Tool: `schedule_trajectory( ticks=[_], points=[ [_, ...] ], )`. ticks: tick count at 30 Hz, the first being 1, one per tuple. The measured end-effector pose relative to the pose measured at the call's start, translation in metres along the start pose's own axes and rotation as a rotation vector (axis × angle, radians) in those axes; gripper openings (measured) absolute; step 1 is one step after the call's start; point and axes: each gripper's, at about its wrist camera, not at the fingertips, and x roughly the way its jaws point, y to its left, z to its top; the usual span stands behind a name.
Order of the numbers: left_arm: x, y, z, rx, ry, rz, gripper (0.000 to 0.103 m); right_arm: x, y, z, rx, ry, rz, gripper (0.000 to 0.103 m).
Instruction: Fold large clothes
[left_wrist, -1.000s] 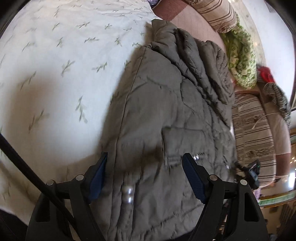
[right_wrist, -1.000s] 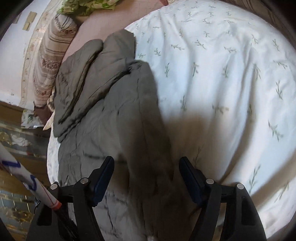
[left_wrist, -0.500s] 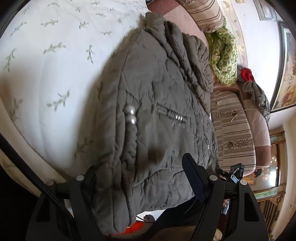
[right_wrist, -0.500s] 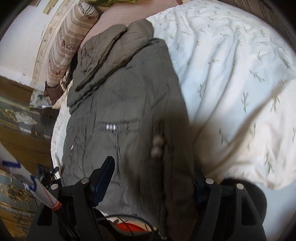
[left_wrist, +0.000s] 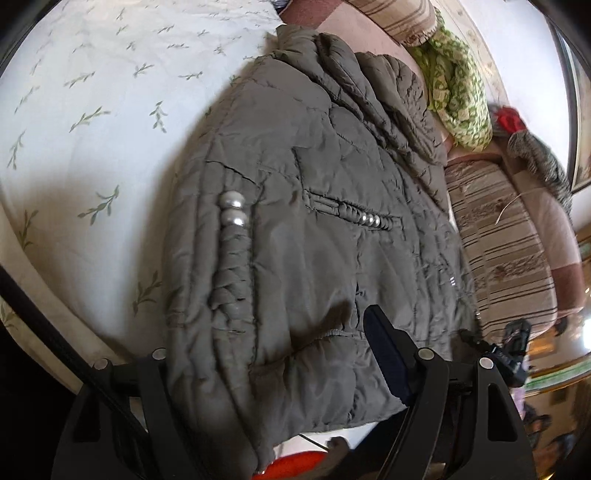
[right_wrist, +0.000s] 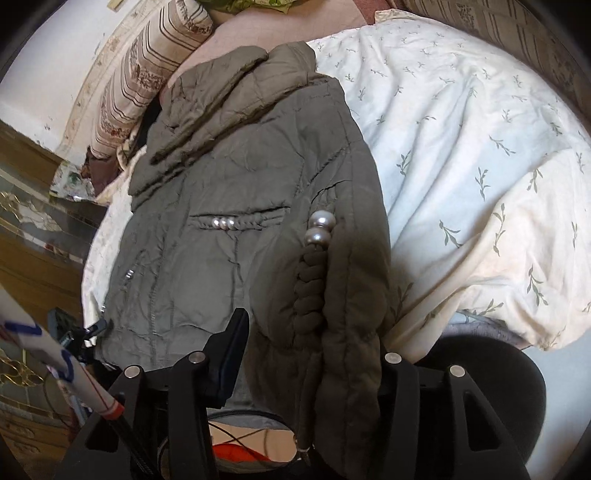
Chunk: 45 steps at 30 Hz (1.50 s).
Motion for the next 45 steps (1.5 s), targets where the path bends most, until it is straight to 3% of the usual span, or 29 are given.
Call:
schedule_trajectory(
  ticks=[6,8,10,12,17,21,24,26,27,28,29,32,39,45],
  points=[
    [0.004,-0.018,-0.009,0.088,-0.025,0.131,0.077,0.015,-0.004,-0.008,0.008,0.011,-0.017,0.057],
    [0.003,-0.023,-0.01,0.098,-0.033,0.185,0.066,0.014,-0.004,-0.01,0.01,0.002,-0.016,0.057],
    [-0.001,-0.025,-0.011,0.114,-0.038,0.225,0.045,0.012,-0.002,-0.013,0.008,-0.002,-0.015,0.057],
    [-0.008,-0.028,-0.012,0.126,-0.056,0.248,0.035,0.009,0.0,-0.016,-0.004,-0.002,-0.015,0.057],
    [-0.018,-0.031,-0.01,0.117,-0.075,0.198,0.037,0.001,0.007,-0.019,-0.013,-0.022,0.01,0.055],
    [-0.002,-0.031,-0.009,0.106,-0.03,0.122,0.072,-0.009,0.01,-0.017,-0.001,-0.06,0.081,0.054],
    [0.007,-0.032,-0.012,0.078,-0.033,0.123,0.073,-0.005,0.012,-0.016,0.001,-0.06,0.086,0.055],
    [0.005,-0.037,-0.015,0.094,-0.051,0.159,0.057,0.006,0.012,-0.018,0.004,-0.031,0.078,0.055],
    [0.003,-0.038,-0.016,0.099,-0.06,0.213,0.034,0.011,0.012,-0.02,0.007,-0.018,0.07,0.055],
    [0.001,-0.035,-0.016,0.089,-0.062,0.233,0.026,0.015,0.013,-0.022,0.009,-0.009,0.062,0.052],
    [-0.003,-0.032,-0.015,0.067,-0.064,0.214,0.024,0.018,0.013,-0.023,0.01,0.001,0.058,0.041],
    [-0.021,-0.024,-0.011,-0.002,-0.088,0.139,0.02,0.018,0.015,-0.024,0.015,-0.004,0.045,0.03],
    [-0.061,-0.056,-0.004,0.057,-0.189,0.105,0.018,-0.009,0.033,-0.017,-0.021,-0.071,0.044,0.024],
    [-0.081,-0.082,0.022,0.099,-0.25,0.084,0.018,-0.048,0.055,0.004,-0.044,-0.172,0.109,0.023]
  ],
)
